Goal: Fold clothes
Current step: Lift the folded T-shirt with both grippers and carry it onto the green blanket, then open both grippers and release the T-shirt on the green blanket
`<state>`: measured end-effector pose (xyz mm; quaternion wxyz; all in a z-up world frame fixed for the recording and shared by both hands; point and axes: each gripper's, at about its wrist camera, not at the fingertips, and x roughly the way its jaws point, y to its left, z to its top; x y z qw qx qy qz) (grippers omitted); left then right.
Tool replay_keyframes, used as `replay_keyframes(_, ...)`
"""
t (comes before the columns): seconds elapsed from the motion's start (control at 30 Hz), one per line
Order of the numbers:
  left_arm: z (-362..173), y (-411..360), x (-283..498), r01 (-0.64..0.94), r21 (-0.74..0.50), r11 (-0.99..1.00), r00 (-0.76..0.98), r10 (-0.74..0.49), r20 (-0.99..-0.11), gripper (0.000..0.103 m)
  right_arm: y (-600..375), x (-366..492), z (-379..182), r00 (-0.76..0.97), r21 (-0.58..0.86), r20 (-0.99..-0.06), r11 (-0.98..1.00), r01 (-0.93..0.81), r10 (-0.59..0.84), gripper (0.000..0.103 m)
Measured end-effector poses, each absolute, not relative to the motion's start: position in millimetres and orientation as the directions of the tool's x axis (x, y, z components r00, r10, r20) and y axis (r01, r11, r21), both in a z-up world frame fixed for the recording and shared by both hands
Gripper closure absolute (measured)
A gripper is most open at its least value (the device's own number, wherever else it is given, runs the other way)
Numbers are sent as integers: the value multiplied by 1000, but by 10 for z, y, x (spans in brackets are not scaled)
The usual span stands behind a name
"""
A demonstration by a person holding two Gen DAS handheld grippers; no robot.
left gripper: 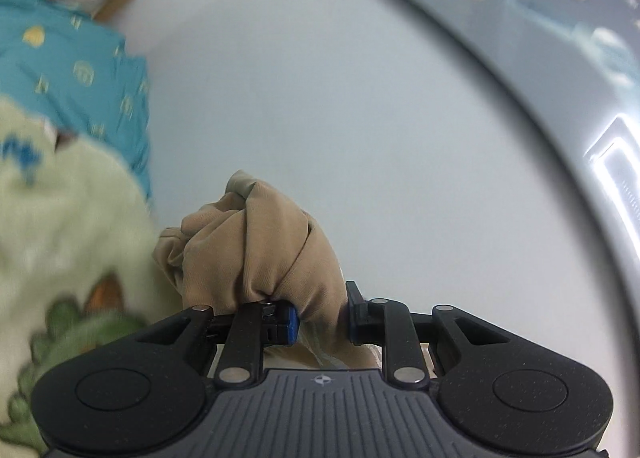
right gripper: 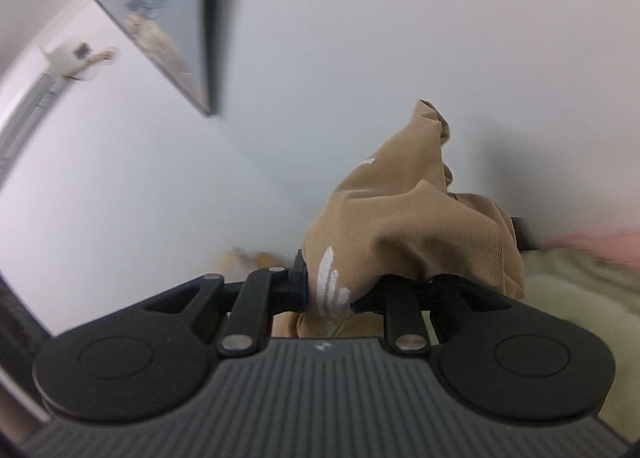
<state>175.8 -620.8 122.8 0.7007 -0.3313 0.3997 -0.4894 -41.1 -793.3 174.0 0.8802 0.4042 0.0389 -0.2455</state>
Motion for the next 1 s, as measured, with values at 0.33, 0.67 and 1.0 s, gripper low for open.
replay_keyframes(0.33, 361, -5664, 1125, 535, -740, 408, 130, -905, -405, 79, -7331, -899, 760, 832, 637, -437, 536, 554, -340, 81)
replay_keyframes(0.67, 238, -5474, 914, 651, -546, 528, 193, -810, -554, 35, -7141, -1003, 338, 773, 657, -537, 408, 634, -337, 76)
replay_keyframes(1.0, 1280, -4713, 382, 771, -338, 540, 383, -817, -432, 0, -6648, -1390, 1078, 758, 534, -475, 538, 652, -447, 76)
